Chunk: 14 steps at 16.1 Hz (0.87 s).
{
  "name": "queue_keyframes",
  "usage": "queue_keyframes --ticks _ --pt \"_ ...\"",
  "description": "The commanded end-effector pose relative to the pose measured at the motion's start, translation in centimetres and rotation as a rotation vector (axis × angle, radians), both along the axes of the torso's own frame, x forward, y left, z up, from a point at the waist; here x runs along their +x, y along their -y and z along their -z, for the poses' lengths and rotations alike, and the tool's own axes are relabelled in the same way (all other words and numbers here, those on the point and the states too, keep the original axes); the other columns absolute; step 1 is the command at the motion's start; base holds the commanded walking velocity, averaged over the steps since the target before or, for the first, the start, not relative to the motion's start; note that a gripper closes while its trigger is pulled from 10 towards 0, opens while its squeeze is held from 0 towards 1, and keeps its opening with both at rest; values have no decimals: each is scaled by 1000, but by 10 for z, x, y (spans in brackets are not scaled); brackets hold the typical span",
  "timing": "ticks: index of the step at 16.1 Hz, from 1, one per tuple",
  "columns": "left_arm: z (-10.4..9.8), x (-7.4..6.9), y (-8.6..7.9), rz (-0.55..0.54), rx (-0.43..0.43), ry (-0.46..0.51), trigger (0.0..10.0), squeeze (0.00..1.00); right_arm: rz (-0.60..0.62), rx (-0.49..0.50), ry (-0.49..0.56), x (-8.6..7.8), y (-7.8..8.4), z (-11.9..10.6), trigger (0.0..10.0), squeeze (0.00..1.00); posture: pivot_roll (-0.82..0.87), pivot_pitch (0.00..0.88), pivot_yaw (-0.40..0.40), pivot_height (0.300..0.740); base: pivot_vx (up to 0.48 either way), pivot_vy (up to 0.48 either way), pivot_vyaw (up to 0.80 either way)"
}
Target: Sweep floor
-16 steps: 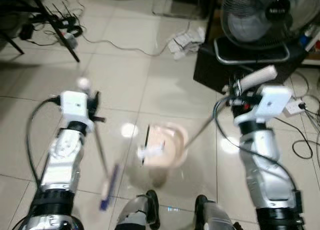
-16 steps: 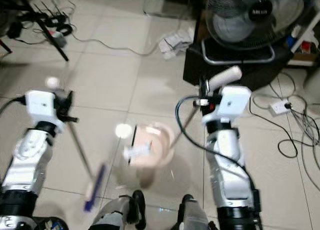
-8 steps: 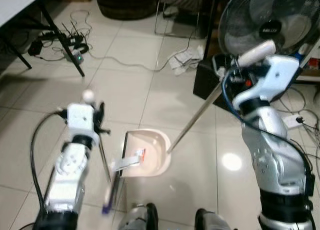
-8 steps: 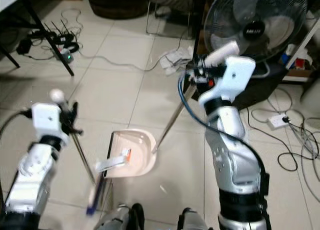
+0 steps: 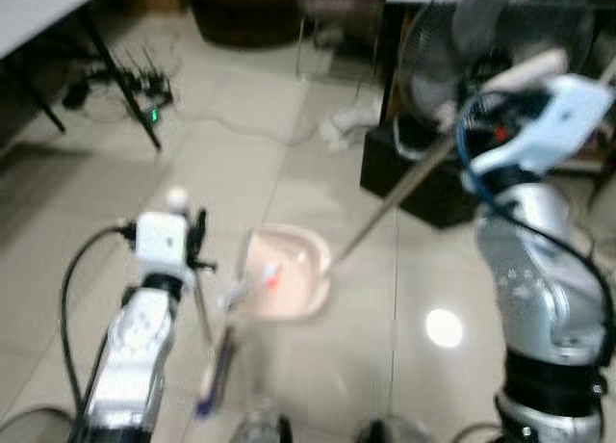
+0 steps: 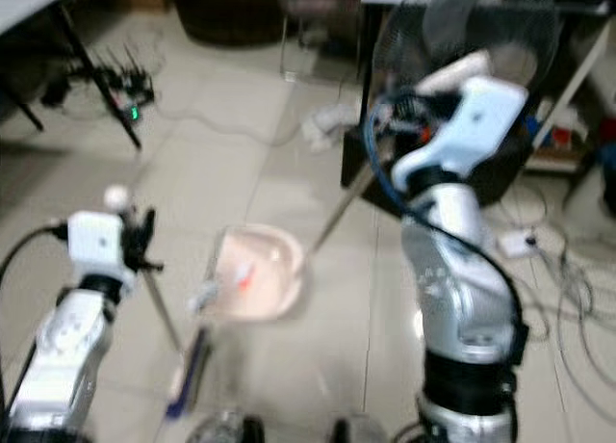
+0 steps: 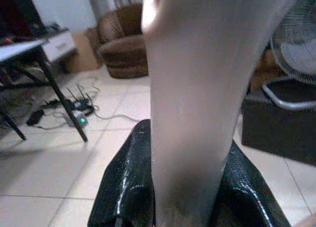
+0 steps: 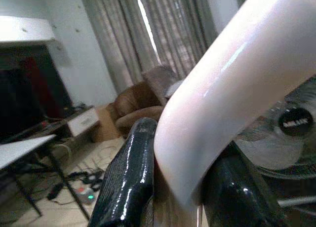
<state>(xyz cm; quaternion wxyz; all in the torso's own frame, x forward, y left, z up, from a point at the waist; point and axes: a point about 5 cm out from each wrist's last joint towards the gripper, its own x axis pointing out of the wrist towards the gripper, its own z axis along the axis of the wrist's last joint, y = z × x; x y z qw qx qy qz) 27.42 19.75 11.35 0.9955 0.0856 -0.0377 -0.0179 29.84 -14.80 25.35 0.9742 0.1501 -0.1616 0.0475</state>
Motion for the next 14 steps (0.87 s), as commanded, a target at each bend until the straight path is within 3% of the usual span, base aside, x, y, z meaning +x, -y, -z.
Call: queue_keyframes --ticks 1,11,13,14 --pt "-4 1 1 0 -7 14 10000 0 -11 21 30 -3 0 -8 10000 0 4 50 116 740 0 0 0" --pt "16 -13 4 7 7 -57 10000 0 -20 19 41 3 -5 -17 10000 0 6 30 100 740 0 0 0" --pt "16 -12 6 10 14 -55 10000 0 -7 1 27 4 -4 -12 10000 0 4 31 100 740 0 0 0" --pt "12 -10 6 9 16 -42 10000 0 26 -53 15 4 -2 -6 10000 0 1 36 98 740 0 0 0"
